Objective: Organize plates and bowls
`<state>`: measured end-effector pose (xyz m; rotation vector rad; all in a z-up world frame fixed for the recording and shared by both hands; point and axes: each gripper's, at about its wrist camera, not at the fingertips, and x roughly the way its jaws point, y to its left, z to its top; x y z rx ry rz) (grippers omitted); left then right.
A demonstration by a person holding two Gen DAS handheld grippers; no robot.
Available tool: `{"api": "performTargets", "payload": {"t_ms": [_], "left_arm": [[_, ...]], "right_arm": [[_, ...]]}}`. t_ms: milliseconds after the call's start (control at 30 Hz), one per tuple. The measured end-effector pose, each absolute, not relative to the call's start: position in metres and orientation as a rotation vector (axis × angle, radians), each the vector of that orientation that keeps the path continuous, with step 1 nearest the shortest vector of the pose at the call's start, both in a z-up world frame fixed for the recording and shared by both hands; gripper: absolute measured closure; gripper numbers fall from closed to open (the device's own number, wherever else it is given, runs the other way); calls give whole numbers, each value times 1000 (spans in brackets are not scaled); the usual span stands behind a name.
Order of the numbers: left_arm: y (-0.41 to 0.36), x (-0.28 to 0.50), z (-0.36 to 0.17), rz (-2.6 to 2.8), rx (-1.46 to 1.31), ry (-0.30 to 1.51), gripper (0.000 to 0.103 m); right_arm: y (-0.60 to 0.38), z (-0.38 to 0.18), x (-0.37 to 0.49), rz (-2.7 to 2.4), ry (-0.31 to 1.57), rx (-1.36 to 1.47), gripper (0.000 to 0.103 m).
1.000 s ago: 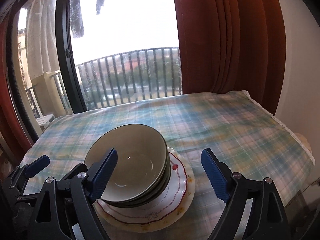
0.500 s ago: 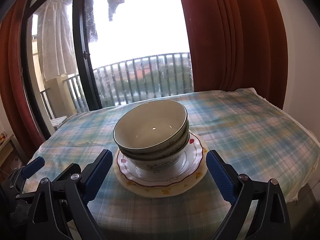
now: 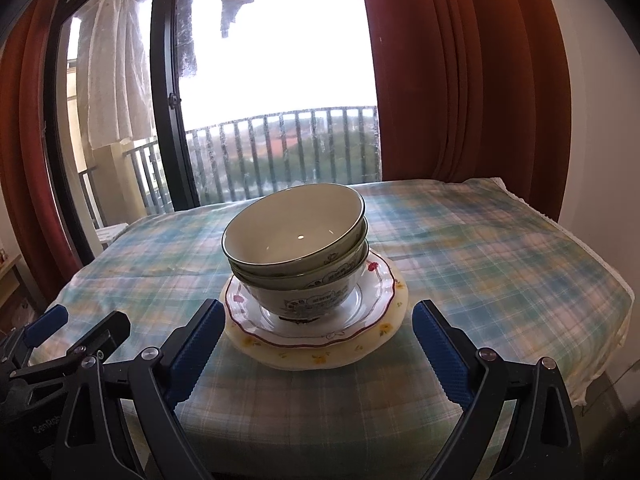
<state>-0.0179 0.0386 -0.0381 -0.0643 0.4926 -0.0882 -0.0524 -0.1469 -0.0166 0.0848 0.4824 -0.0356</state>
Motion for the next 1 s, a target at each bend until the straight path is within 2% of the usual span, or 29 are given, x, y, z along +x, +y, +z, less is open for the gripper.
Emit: {"api": "performTargets", "payload": {"t_ms": [1000], "left_arm": [[18,-27,-30,-78,-35,480,0]], "right_arm": [[-164,-22,-52,-11,500,114,7]]}}
